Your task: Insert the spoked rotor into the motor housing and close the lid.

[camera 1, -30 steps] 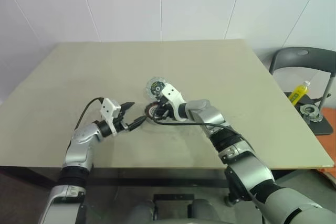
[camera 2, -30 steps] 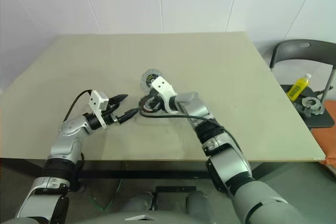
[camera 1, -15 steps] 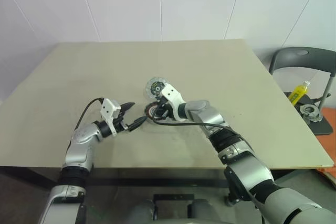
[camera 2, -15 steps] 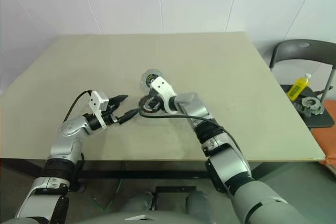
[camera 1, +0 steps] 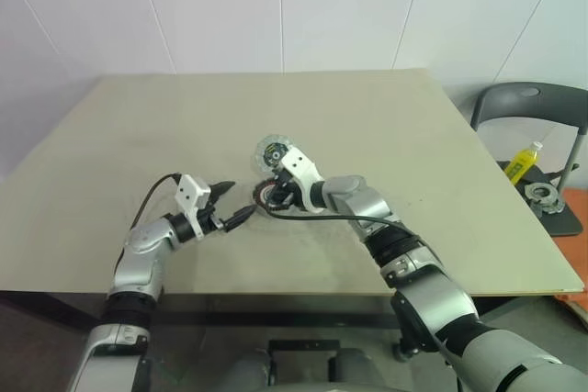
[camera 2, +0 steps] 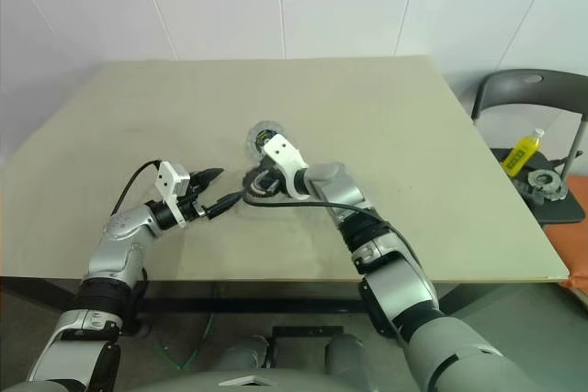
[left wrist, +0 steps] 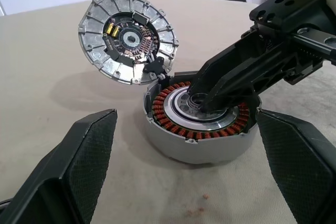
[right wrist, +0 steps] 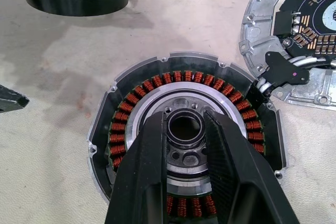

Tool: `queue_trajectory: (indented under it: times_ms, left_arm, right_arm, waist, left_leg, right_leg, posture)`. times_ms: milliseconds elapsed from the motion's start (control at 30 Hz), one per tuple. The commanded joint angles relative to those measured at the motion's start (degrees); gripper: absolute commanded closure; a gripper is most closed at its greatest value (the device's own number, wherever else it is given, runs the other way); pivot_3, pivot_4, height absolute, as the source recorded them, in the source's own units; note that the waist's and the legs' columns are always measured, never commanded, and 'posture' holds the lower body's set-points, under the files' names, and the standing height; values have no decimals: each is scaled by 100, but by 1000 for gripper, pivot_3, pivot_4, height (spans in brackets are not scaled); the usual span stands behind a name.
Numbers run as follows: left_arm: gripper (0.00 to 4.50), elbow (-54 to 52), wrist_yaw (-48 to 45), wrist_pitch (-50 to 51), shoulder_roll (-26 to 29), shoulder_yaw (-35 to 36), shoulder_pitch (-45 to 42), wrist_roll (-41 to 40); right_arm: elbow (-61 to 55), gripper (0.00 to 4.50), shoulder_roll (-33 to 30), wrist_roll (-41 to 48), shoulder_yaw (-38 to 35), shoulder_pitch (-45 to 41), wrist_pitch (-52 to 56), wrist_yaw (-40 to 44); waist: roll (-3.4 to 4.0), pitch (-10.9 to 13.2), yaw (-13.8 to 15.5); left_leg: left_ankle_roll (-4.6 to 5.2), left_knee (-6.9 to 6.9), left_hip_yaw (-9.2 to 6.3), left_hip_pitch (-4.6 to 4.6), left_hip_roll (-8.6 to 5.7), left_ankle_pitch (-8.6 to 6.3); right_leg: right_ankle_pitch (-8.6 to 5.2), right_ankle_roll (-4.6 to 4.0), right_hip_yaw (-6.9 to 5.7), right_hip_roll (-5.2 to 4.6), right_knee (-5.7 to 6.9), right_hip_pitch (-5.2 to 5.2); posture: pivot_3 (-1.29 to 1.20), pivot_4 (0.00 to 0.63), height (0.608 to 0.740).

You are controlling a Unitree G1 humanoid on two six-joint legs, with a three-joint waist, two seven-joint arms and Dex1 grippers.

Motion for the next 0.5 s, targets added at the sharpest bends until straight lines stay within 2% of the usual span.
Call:
queue_trajectory:
  times_ms: [33,500]
  left_arm:
    - [0,-20,-26,-126,38,88,-76,-25]
    - [0,11,-59,-179,13,49,-52,-30]
  right_arm:
    - [-19,3843,58,62,-111,-156,-81,7]
    - [-9,3843,24,60,-149,-152,-124,-28]
  waist:
    - [0,0,0]
    - [0,0,0]
  left_leg:
    - [0,0,0,0,0,0]
    - [0,0,0,0,0,0]
  right_leg:
    - [0,0,0,0,0,0]
    - [0,0,0,0,1,0]
  posture:
    - [0,0,740]
    - [0,0,740]
